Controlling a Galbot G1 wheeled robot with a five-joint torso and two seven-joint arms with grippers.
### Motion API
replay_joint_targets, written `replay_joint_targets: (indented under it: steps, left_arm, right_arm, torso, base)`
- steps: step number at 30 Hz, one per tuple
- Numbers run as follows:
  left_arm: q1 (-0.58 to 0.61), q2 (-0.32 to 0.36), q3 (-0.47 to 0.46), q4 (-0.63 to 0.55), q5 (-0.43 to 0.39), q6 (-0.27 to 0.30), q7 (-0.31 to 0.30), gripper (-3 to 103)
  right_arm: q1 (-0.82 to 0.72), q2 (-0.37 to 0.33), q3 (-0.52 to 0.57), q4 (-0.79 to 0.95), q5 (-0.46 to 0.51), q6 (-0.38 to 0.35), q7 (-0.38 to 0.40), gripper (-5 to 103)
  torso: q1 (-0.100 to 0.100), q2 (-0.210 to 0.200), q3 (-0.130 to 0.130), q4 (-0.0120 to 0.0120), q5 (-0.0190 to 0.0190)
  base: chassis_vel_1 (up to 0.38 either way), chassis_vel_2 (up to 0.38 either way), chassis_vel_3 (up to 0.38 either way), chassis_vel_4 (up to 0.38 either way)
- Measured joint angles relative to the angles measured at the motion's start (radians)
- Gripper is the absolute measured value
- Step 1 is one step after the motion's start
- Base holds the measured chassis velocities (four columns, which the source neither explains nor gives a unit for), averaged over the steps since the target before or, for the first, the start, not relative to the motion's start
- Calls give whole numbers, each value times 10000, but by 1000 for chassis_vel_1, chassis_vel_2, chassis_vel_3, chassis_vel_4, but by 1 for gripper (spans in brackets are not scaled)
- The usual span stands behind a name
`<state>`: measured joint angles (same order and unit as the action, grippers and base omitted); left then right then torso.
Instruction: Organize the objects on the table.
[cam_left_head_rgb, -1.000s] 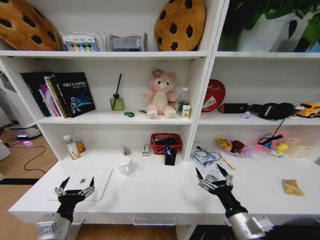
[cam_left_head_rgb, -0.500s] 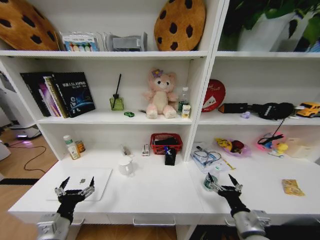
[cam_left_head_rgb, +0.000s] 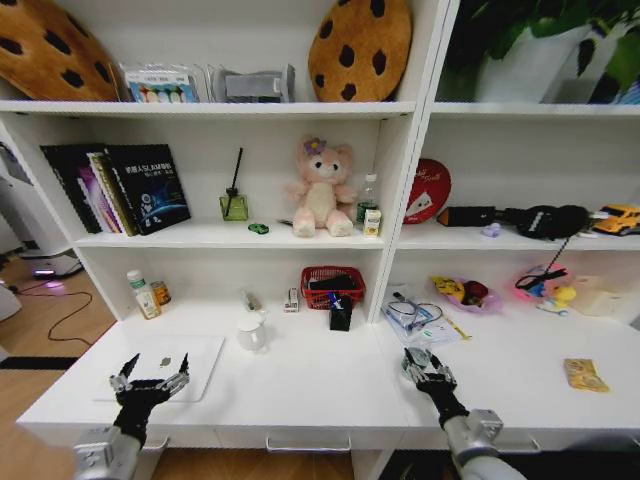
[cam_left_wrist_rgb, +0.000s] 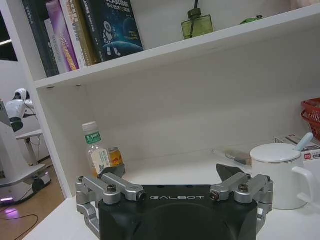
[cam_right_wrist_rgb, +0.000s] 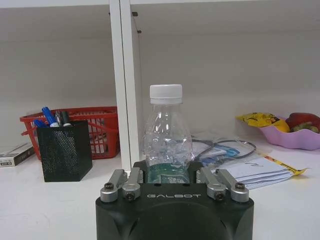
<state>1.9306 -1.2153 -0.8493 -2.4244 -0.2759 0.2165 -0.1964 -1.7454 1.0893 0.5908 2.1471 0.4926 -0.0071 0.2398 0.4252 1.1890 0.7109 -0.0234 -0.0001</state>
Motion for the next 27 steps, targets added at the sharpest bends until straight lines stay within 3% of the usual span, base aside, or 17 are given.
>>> replay_joint_targets:
  steps: [1,8,11,13,16,18,19,21,22,24,27]
  left_arm:
    - [0,0,0,0,0,0,0,100]
    - [-1,0,0,0,0,0,-1,100]
    - [0,0,0,0,-1,0,0,100]
    - [0,0,0,0,0,0,0,100]
    - [0,0,0,0,0,0,-1,100]
    - [0,0,0,0,0,0,0,100]
    - [0,0,0,0,0,0,0,100]
    - [0,0,0,0,0,0,0,100]
    - [0,0,0,0,0,0,0,100]
    - [0,0,0,-1,0,0,0,100]
    - [0,0,0,0,0,0,-1,100]
  right_arm:
    - [-13,20,7,14,29,16,-19,37]
    - [-947,388,635,837,311,182,-712,24]
    - [-1984,759,1252,1383,321,523,-1065,23]
    - [-3184,1181,1918,1691,168,1308,-1549,23]
    - [-3590,1348,2117,1755,83,1565,-1705,23]
    - [-5652,1833,2243,1800,-524,3151,-1957,23]
    - [-5652,1833,2243,1800,-524,3151,-1957,23]
    - [-6665,2214,1703,1370,-1695,4546,-1738,23]
    - [-6665,2214,1703,1370,-1695,4546,-1738,23]
    - [-6940,2539,1159,599,-2874,5577,-1327,22]
    - [-7015,2656,739,27,-3253,5951,-1074,22]
  torso:
    - [0,0,0,0,1]
    - [1,0,0,1,2]
    - [0,0,0,-2,0]
    - [0,0,-1,1,1]
    - [0,0,-1,1,0]
    - [-1,1,-1,-4,-3]
    - [-1,1,-1,-4,-3]
    - [-1,1,-2,-3,-3]
    - [-1,1,-2,-3,-3]
    - [-1,1,-2,1,1]
    - [-1,1,-2,2,-1]
  base:
    - [0,0,0,0]
    - [0,0,0,0]
    - [0,0,0,0]
    - [0,0,0,0]
    - [0,0,0,0]
    - [0,0,0,0]
    - [0,0,0,0]
    - [0,0,0,0]
    - [0,0,0,0]
    - [0,0,0,0]
    - [0,0,0,0]
